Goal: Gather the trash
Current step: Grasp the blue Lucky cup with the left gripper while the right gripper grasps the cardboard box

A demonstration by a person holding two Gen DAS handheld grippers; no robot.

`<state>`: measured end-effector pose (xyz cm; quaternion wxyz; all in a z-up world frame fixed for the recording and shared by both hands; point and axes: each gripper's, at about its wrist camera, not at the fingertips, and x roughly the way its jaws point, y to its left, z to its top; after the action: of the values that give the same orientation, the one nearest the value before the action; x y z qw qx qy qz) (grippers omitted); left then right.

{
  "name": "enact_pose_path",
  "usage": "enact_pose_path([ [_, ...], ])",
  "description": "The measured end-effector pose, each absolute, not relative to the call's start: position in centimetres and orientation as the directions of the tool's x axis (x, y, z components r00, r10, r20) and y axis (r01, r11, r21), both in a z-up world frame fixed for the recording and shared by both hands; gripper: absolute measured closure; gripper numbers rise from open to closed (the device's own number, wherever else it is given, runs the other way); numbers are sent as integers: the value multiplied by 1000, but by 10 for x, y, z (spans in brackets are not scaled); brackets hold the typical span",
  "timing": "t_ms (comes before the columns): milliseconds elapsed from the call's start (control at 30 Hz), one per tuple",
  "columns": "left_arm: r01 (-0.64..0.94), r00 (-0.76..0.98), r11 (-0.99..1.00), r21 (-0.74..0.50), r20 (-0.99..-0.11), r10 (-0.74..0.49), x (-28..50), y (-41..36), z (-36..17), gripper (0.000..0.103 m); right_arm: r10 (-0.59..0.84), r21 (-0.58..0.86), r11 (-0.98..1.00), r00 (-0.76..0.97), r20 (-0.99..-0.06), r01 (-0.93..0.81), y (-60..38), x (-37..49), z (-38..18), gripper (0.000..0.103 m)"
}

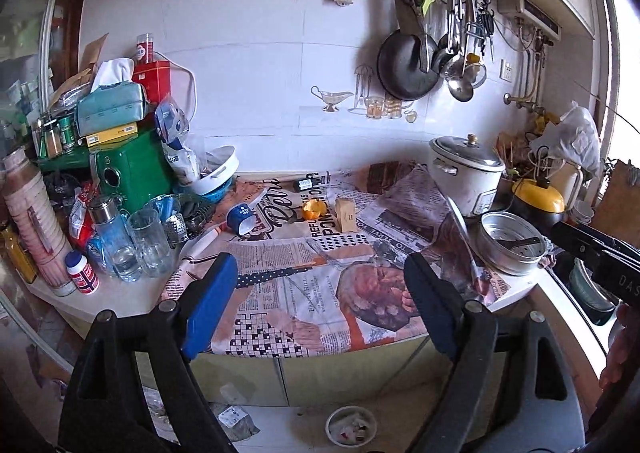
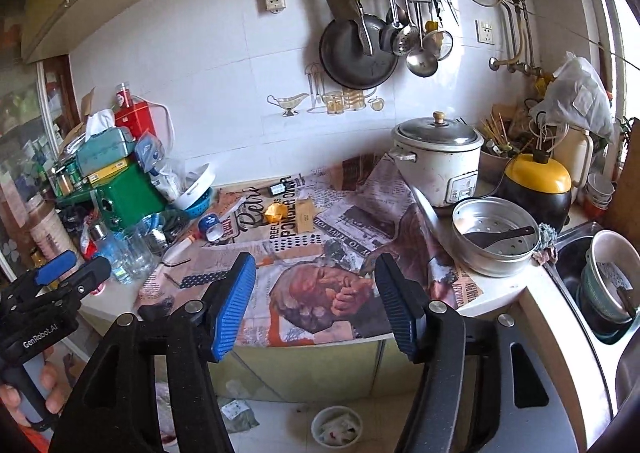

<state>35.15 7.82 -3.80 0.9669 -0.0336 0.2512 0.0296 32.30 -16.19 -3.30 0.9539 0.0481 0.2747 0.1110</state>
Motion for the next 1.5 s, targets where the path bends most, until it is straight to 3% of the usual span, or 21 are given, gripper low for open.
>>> enact_pose_path([
  [267, -180, 844, 983, -38, -520, 134, 431, 70, -39, 18, 262, 116, 965, 808, -528, -237, -176, 400, -33, 45],
  [400, -239, 822, 969, -65, -544, 166, 467, 68, -45, 18, 278, 72, 956, 794, -540, -285, -175, 435, -35, 37],
  [533, -301, 795, 950, -85, -572, 200, 493, 74, -57, 18, 318, 54, 935, 765, -560, -350, -169, 466, -43, 37],
  [967, -459, 697, 885, -79, -649, 304, 577, 166, -106, 10, 361, 115, 914, 654, -665, -389, -122, 556, -86, 29],
  [1500, -408, 555, 907, -102, -817, 158, 725, 261, -213, 10, 255, 185, 964, 462, -849, -191, -26, 708, -208, 29],
])
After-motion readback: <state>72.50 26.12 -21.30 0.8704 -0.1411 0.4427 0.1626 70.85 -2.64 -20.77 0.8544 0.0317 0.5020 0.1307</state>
